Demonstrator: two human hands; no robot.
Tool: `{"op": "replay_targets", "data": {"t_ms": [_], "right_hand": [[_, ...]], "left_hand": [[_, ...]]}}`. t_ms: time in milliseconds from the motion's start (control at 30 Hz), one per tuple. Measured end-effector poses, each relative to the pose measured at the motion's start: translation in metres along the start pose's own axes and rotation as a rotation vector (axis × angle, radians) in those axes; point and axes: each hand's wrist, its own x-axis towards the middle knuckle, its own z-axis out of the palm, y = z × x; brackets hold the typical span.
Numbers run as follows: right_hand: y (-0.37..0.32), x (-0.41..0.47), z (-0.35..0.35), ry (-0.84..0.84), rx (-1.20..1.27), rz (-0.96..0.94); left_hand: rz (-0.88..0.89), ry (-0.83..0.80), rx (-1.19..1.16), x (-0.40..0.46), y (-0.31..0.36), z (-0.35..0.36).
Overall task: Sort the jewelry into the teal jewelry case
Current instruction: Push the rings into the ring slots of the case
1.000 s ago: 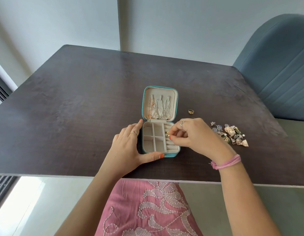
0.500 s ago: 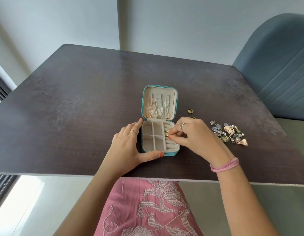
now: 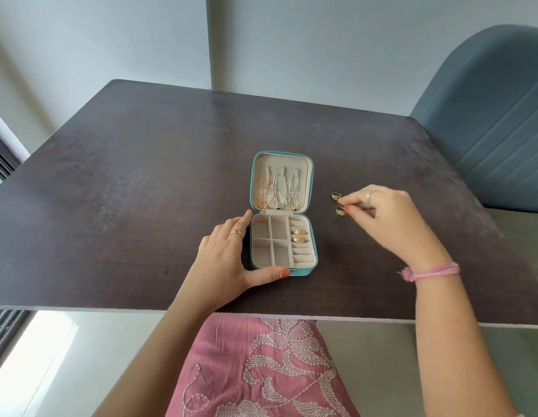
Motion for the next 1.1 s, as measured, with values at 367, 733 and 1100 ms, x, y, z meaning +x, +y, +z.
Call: {"op": "replay_targets", "data": {"t_ms": [367, 733, 1100], "right_hand": [[0.036, 0.030, 0.014, -0.265, 0.015, 0.191], [0.013, 0.013, 0.018, -0.039, 0.171, 0.163], [-0.041, -0.018, 0.020, -0.237, 0.241, -0.094]], "left_hand": [[-0.003, -0.004, -0.003, 0.000, -0.001, 0.001], [0.016, 0.021, -0.006, 0.000, -0.002, 0.003], [0.026, 0.037, 0.007, -0.001, -0.004, 0.003]]}}
